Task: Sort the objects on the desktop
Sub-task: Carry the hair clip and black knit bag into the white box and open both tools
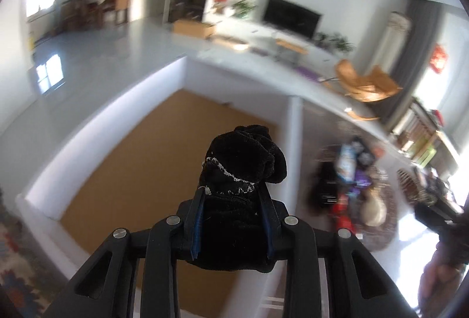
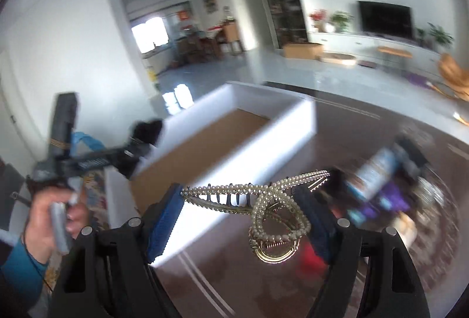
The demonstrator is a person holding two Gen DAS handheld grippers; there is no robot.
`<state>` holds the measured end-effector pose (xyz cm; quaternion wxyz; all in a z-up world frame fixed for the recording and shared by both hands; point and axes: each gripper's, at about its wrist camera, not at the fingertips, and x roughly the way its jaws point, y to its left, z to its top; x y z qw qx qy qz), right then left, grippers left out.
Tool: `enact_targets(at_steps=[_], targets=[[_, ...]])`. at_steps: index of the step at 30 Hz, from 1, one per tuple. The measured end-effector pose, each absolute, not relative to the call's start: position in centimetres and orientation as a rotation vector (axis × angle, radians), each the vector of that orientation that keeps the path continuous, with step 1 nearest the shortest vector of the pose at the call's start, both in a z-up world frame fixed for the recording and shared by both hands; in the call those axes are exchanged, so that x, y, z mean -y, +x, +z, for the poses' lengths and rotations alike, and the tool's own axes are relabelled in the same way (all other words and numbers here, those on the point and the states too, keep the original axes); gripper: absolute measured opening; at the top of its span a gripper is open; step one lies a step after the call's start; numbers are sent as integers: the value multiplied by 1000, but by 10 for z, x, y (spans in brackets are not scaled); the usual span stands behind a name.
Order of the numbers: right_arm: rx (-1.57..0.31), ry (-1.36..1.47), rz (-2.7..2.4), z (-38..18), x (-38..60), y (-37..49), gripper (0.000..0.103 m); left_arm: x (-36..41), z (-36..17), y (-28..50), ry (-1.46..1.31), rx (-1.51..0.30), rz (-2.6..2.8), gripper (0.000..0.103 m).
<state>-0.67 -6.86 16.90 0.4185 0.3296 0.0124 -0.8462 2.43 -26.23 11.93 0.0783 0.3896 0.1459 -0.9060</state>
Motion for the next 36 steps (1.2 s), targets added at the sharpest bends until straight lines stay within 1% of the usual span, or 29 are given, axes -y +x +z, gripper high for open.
enact_targets(at_steps=[4, 7, 9, 10, 11, 13, 14, 18, 21, 25, 26, 27, 28, 29, 30, 31, 33, 35, 36], targets=[[-87, 853, -1994, 159, 172, -23, 77, 316, 82, 8, 1276, -415, -2508, 32], [-192, 954, -1929, 124, 239, -41, 79, 339, 53, -2, 1396, -390, -2388, 34], [-293, 1048, -1888, 97, 265, -51, 83, 339, 43, -5, 1441, -331, -2353, 38], [-345, 1090, -1878, 84, 276, -55, 83, 338, 40, -5, 1459, -288, -2345, 47], [-394, 1107, -1871, 74, 282, -58, 83, 334, 36, -6, 1479, -226, -2340, 59], [-522, 1050, -1881, 65, 289, -53, 85, 329, 29, -4, 1493, -124, -2334, 67], [-558, 1064, -1867, 62, 292, -53, 86, 324, 25, -6, 1514, -60, -2313, 70], [-657, 1045, -1838, 56, 286, -51, 85, 310, 15, -9, 1550, 60, -2267, 70], [-619, 1065, -1819, 56, 273, -54, 85, 296, 15, -6, 1565, 40, -2293, 70], [-600, 1052, -1849, 63, 253, -47, 86, 286, 21, 2, 1521, 34, -2327, 70], [-544, 1049, -1882, 69, 243, -47, 86, 284, 26, 3, 1479, 27, -2339, 70], [-496, 1040, -1900, 75, 235, -45, 87, 282, 33, 6, 1432, 16, -2350, 70], [-412, 1015, -1927, 85, 220, -43, 97, 278, 43, 11, 1375, 1, -2375, 70], [-311, 982, -1963, 98, 199, -41, 103, 271, 56, 15, 1313, -20, -2418, 70], [-239, 955, -1987, 108, 180, -36, 103, 264, 68, 17, 1275, -38, -2457, 70], [-161, 927, -2021, 116, 150, -31, 103, 255, 80, 20, 1241, -62, -2505, 71], [-90, 908, -2089, 121, 106, -27, 103, 233, 102, 26, 1199, -114, -2618, 79], [-47, 916, -2197, 118, 51, -22, 103, 196, 120, 29, 1191, -150, -2764, 91], [-39, 935, -2255, 115, 27, -22, 103, 178, 125, 28, 1198, -151, -2822, 93]])
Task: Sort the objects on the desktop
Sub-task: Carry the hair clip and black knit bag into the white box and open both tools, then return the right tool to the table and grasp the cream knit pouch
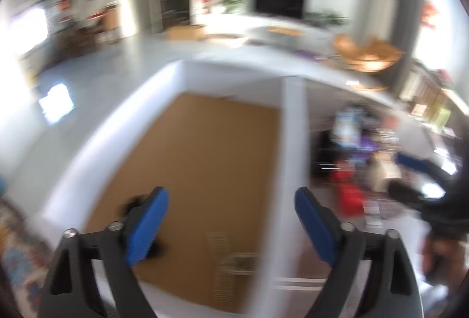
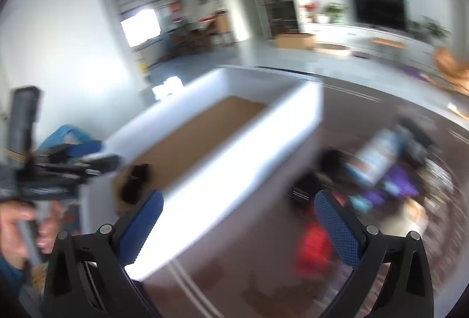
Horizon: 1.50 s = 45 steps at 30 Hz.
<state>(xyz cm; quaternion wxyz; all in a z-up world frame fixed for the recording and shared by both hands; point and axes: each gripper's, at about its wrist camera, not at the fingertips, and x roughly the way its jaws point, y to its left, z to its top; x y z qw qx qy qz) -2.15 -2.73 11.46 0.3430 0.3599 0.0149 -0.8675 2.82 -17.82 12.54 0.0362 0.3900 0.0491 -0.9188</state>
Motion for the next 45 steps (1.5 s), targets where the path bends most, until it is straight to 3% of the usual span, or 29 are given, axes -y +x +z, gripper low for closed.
enact_targets(at_steps=[4, 10, 15, 17, 30, 33, 36, 38, 41, 45], targets=[[-32, 1169, -2479, 69, -77, -29, 103, 89, 123, 32, 1329, -73, -2996, 102], [5, 1455, -2534, -3, -156, -10, 103, 8, 30, 12, 1663, 9, -2858, 102], [-161, 1390, -2612, -4, -133, 5, 103, 18, -24, 6, 1714, -79, -2699, 102], [-167, 1365, -2629, -6, -131, 4, 103, 20, -25, 5, 1635, -30, -2698, 102], [-153, 1379, -2622, -9, -140, 5, 103, 22, -37, 14, 1448, -15, -2765, 103], [10, 1316, -2517, 2, -135, -16, 103, 19, -39, 3, 1443, -17, -2765, 103], [22, 1208, -2585, 21, -122, -47, 102, 16, -41, -2, 1441, -17, -2766, 103], [12, 1185, -2583, 26, -108, -75, 99, 16, -41, -2, 1441, -16, -2766, 103], [15, 1253, -2483, 14, -90, -110, 72, 16, -41, -2, 1441, -16, -2766, 103], [80, 1294, -2404, 2, -92, -115, 57, 15, -42, -5, 1446, -15, -2768, 103]])
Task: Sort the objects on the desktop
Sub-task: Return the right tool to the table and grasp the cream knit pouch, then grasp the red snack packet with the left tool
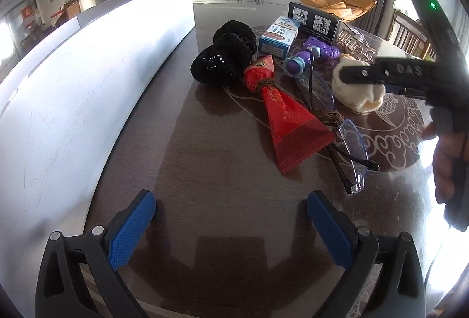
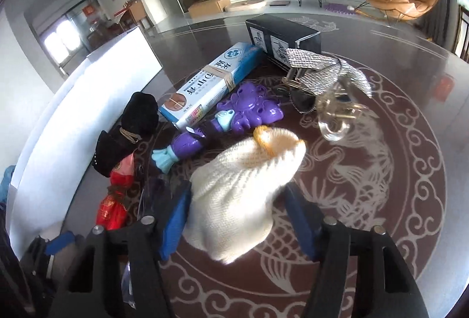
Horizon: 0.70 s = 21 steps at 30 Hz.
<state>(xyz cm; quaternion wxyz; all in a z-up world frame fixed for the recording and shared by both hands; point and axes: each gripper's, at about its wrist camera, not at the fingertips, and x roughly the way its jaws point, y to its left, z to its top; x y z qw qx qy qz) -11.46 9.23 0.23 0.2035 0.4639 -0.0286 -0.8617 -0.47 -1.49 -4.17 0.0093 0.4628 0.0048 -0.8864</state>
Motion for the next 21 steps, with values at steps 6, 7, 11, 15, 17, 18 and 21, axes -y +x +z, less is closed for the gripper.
enact_targets(at_steps=[6, 7, 11, 15, 17, 18, 21], targets=[[-10, 1260, -2429, 5, -124, -50, 52, 20, -39, -5, 1460, -65, -2773, 103], [-5, 1261, -2445, 6, -135, -36, 52, 24, -37, -4, 1457, -116, -2790, 103], [2, 1236, -2514, 7, -164, 7, 53, 44, -24, -3, 1379, -338, -2845, 103], [40, 1194, -2543, 7, -167, 17, 53, 45, -16, -29, 1384, -365, -2825, 103], [79, 1194, -2541, 4, -169, 17, 53, 38, -10, -48, 1392, -328, -2817, 103], [89, 1198, -2541, 3, -168, 13, 53, 34, -11, -58, 1404, -298, -2799, 103], [117, 1206, -2537, 3, -171, 12, 55, 23, -22, -88, 1475, -245, -2735, 103]])
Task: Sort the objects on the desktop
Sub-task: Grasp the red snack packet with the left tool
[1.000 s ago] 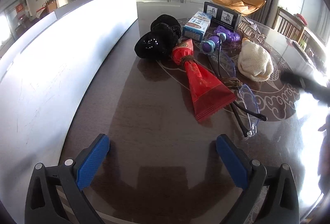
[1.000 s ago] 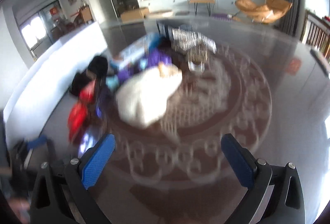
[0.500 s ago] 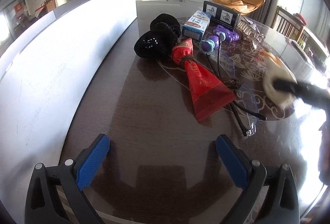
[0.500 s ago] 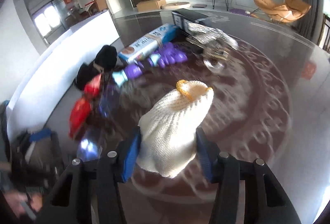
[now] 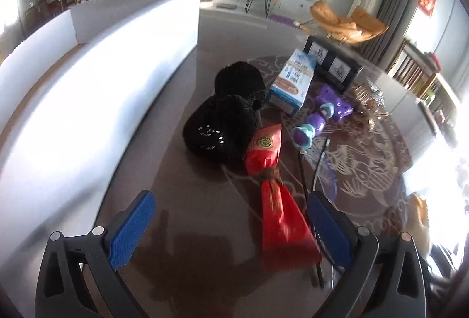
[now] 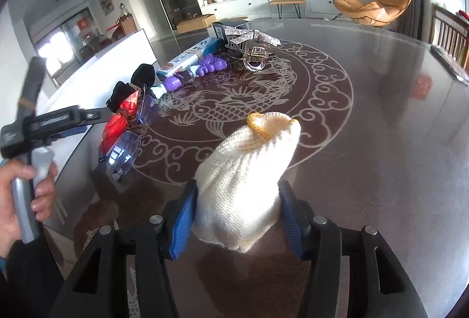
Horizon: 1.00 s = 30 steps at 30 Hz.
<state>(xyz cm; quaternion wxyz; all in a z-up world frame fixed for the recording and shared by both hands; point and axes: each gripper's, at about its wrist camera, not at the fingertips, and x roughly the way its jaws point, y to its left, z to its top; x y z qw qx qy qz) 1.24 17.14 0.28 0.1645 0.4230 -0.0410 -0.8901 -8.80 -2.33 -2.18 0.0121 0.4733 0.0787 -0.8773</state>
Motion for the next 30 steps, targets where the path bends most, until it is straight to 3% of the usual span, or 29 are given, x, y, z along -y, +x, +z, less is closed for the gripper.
enact_targets(at_steps=[4, 6, 7, 8, 9, 12, 18, 20, 21, 22, 23, 24, 25, 30], targets=[[102, 1207, -2541, 2, -169, 12, 56, 10, -38, -108, 1532, -170, -2683, 99], [103, 1207, -2541, 2, -169, 13, 56, 1, -39, -108, 1500, -68, -2699, 82], [107, 1207, -2540, 2, -169, 12, 56, -3, -39, -107, 1488, -18, -2724, 62], [109, 1207, -2539, 2, -169, 12, 56, -6, -37, -104, 1483, 7, -2774, 36], [108, 1207, -2540, 2, -170, 12, 56, -6, -35, -100, 1489, 36, -2794, 24], [107, 1207, -2540, 1, -170, 12, 56, -2, -37, -79, 1531, 64, -2838, 21], [108, 1207, -2540, 1, -170, 12, 56, 14, -38, -18, 1479, 65, -2832, 25], [113, 1206, -2544, 2, -171, 12, 63, 20, -38, -10, 1444, -7, -2820, 29], [117, 1205, -2549, 2, -172, 13, 72, 20, -36, -11, 1455, -29, -2813, 35], [126, 1200, -2551, 2, -173, 13, 85, 22, -37, -12, 1456, -48, -2812, 56], [137, 1201, -2552, 2, -174, 15, 89, 22, -41, -14, 1461, -48, -2790, 85], [133, 1203, -2558, 3, -175, 17, 90, 22, -43, -15, 1475, -38, -2763, 96], [113, 1211, -2566, 4, -173, 19, 91, 20, -47, -17, 1477, -5, -2735, 102], [-23, 1313, -2595, -2, -153, 9, 94, 21, -49, -19, 1468, -13, -2744, 103]])
